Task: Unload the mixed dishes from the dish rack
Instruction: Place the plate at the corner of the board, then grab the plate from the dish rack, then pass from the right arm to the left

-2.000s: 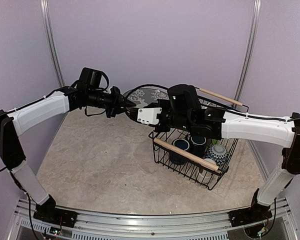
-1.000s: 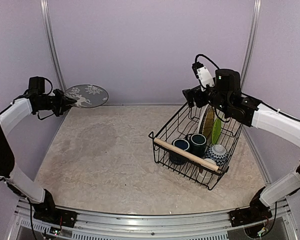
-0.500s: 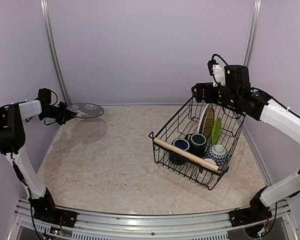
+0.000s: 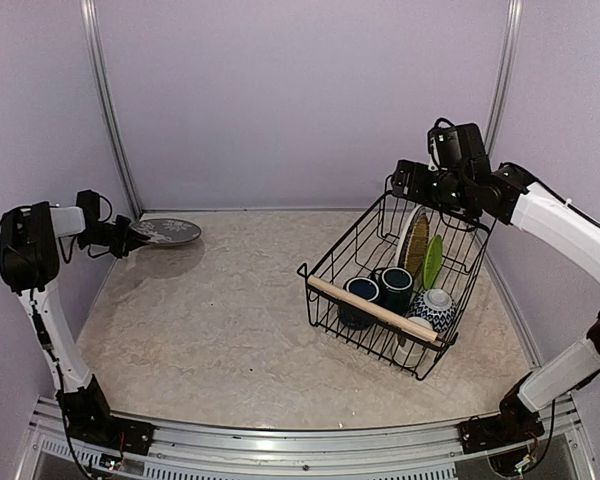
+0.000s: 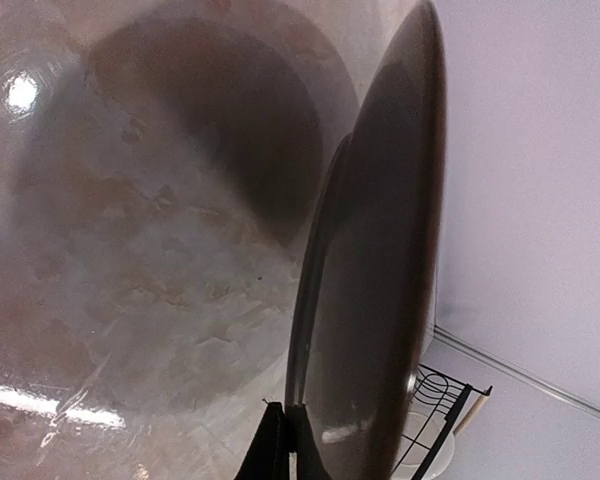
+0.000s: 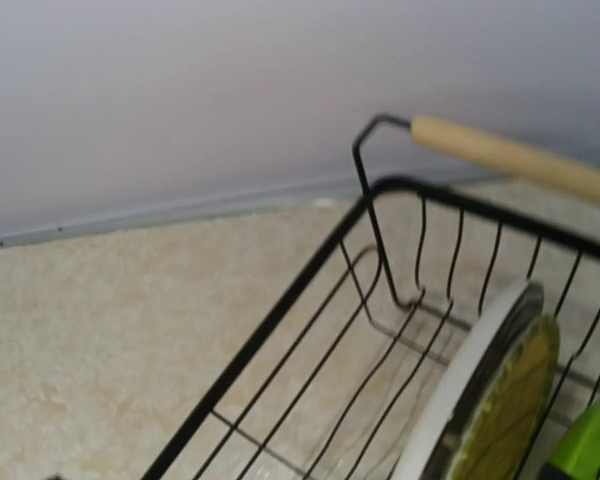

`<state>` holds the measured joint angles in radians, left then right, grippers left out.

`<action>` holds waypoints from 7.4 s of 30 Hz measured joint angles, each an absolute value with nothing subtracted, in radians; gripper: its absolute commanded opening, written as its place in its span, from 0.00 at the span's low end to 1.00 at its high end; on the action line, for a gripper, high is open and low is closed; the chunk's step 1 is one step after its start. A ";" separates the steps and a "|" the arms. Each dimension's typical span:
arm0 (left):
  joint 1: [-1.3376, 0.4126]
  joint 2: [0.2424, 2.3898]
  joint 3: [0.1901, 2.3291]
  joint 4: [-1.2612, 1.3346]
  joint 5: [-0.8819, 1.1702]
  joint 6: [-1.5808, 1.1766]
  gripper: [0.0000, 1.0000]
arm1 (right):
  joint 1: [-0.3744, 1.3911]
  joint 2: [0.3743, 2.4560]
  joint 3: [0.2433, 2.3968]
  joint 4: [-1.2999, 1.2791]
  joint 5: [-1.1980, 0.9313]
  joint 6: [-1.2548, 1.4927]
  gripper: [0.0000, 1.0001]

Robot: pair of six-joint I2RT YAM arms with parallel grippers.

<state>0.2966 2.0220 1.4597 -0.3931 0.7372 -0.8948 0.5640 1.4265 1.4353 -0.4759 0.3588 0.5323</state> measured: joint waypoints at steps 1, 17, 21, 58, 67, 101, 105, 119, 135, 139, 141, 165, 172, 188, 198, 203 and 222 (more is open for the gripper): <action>0.297 2.036 1.461 -0.393 0.738 -0.890 0.06 | 0.562 1.439 1.446 -0.492 0.356 0.548 1.00; 0.298 2.125 1.508 -0.398 0.730 -0.833 0.47 | 0.548 1.396 1.443 -0.490 0.235 0.418 1.00; 0.297 2.127 1.514 -0.403 0.715 -0.821 0.69 | 0.548 1.374 1.427 -0.473 0.205 0.401 1.00; 0.290 1.775 1.442 -0.461 0.659 -0.870 0.99 | 0.527 1.425 1.445 -0.451 0.130 0.493 1.00; 0.169 1.657 1.442 -0.444 0.665 -0.779 0.99 | 0.511 1.498 1.452 -0.473 0.154 0.548 1.00; -0.266 1.335 1.423 -0.450 0.460 -0.465 0.99 | 0.412 1.626 1.325 -0.354 0.169 0.793 0.50; -0.289 1.335 1.423 -0.451 0.442 -0.455 0.99 | 0.412 1.653 1.337 -0.341 0.177 0.836 0.45; -0.292 1.341 1.423 -0.452 0.435 -0.455 0.99 | 0.417 1.754 1.415 -0.387 0.260 0.954 0.36; -0.292 1.356 1.423 -0.454 0.436 -0.456 0.99 | 0.478 1.861 1.603 -0.550 0.505 0.956 0.29; -0.292 1.356 1.423 -0.456 0.436 -0.456 0.99 | 0.478 1.892 1.611 -0.566 0.524 0.965 0.20; -0.292 1.356 1.423 -0.458 0.436 -0.456 0.99 | 0.478 1.899 1.611 -0.579 0.540 0.973 0.18; -0.292 1.361 1.423 -0.467 0.436 -0.467 0.99 | 0.513 1.932 1.660 -0.646 0.621 0.986 0.00; -0.292 1.375 1.423 -0.476 0.436 -0.467 0.99 | 0.517 1.932 1.668 -0.652 0.615 0.977 0.00; -0.292 1.389 1.424 -0.490 0.436 -0.467 0.99 | 0.538 1.771 1.707 -0.601 0.537 0.823 0.00; -0.292 1.389 1.426 -0.498 0.435 -0.467 0.99 | 0.539 1.616 1.591 -0.490 0.331 0.576 0.00; -0.292 1.389 1.426 -0.502 0.436 -0.467 0.99 | 0.540 1.591 1.591 -0.448 0.216 0.428 0.00; -0.282 1.409 1.426 -0.440 0.663 -0.533 0.99 | 0.870 1.602 1.641 -0.367 0.156 -0.393 0.00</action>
